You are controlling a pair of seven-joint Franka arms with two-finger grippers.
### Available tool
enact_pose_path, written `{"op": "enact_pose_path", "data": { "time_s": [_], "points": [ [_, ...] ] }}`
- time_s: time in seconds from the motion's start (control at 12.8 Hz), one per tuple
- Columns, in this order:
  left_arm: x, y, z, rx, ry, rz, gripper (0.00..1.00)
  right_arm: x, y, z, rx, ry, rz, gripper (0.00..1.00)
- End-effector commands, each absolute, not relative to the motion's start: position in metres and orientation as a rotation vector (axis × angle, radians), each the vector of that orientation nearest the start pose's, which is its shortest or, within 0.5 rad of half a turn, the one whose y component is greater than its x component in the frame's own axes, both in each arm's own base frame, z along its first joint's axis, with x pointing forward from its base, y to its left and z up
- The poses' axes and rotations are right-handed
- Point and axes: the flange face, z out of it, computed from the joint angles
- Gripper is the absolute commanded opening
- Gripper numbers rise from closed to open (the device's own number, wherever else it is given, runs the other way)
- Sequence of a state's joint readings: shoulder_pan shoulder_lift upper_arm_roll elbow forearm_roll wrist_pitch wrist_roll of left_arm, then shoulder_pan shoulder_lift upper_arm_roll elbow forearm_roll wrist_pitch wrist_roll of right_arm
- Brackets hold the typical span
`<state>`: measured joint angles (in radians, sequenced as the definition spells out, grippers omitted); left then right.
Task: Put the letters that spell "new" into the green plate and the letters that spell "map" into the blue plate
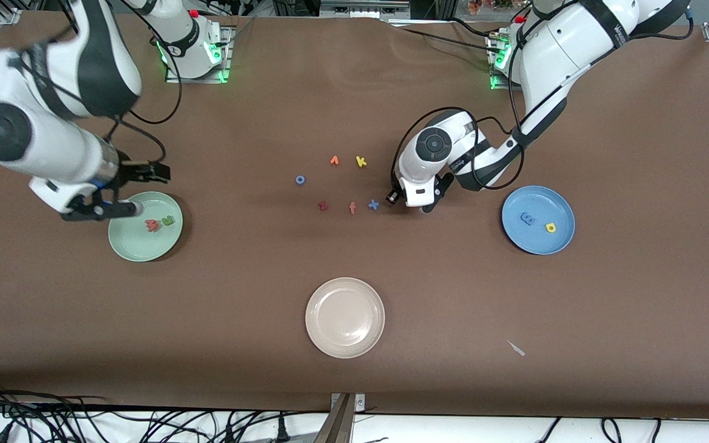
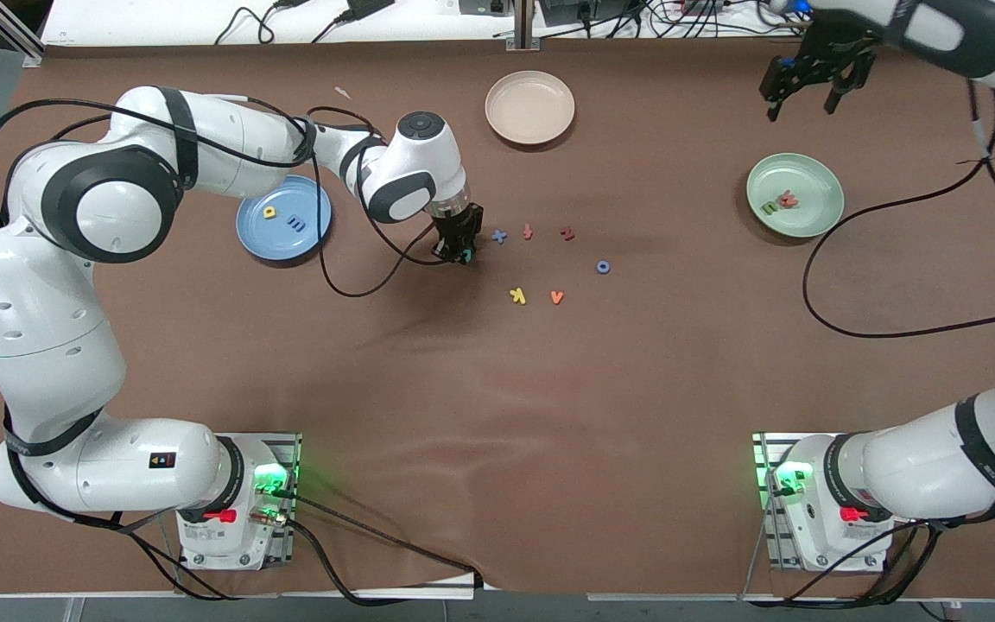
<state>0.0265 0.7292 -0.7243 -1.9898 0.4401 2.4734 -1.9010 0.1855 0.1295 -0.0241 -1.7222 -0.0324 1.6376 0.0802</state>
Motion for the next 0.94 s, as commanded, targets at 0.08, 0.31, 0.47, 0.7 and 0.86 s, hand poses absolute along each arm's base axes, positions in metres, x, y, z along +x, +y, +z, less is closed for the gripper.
{"op": "enact_pose_path", "data": {
  "time_s": [0.08, 0.31, 0.47, 0.7, 0.86],
  "points": [
    [0.464, -0.372, 0.162, -2.82, -1.385, 0.27, 0.17, 0.549, 0.052, 0.558, -3.189, -0.035, 0.253, 1.0],
    [0.5, -0.354, 0.21, -2.846, -1.289, 0.15, 0.17, 0.546, 0.03, 0.588, -3.17, 0.051, 0.194, 1.0],
    [0.535, -0.317, 0.241, -2.86, -1.194, 0.089, 0.17, 0.547, 0.029, 0.588, -3.166, 0.075, 0.186, 1.0],
    [0.571, -0.225, 0.276, -2.886, -0.983, 0.108, 0.17, 0.55, 0.021, 0.588, -3.163, 0.078, 0.192, 1.0],
    [0.585, -0.158, 0.279, -2.902, -0.857, 0.194, 0.17, 0.55, 0.021, 0.586, -3.162, 0.078, 0.199, 1.0]
  ]
}}
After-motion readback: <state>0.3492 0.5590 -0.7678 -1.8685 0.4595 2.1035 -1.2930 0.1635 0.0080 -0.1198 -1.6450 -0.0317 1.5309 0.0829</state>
